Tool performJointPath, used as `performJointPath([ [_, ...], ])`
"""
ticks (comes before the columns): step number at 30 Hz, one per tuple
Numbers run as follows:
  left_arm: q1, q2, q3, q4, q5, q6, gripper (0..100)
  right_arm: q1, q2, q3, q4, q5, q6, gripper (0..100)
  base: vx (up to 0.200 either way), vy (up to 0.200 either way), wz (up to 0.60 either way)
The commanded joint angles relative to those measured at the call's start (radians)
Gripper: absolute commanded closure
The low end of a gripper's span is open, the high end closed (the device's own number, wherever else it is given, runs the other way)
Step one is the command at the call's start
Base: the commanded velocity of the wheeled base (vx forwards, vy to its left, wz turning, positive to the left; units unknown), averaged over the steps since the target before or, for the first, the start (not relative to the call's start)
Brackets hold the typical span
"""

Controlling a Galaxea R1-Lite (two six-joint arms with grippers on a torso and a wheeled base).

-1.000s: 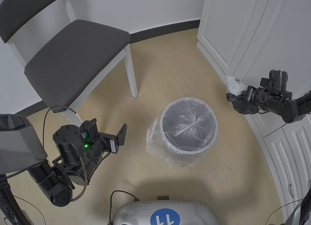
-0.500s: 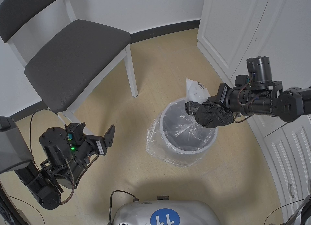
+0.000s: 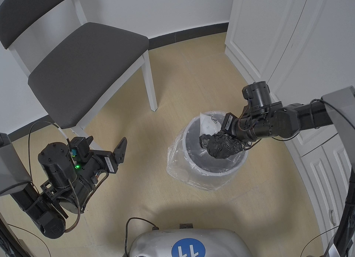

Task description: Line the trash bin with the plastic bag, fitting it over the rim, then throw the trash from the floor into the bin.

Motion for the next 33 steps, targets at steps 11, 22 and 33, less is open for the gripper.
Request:
performJointPath([
  [11, 0.005, 0.004, 0.001, -0.002, 0.002, -0.001, 0, -0.074, 0.269, -0.198, 0.142, 0.003, 0.007, 100, 0.000, 0.000, 0.00],
  [22, 0.007, 0.007, -0.006, -0.002, 0.002, -0.001, 0, -0.074, 0.428, -0.347, 0.142, -0.060, 0.071, 100, 0.000, 0.000, 0.00],
  [33, 0.008, -0.004, -0.006, -0.002, 0.002, -0.001, 0, -0.045, 0.280, -0.281, 0.137, -0.060, 0.085, 100, 0.000, 0.000, 0.00],
])
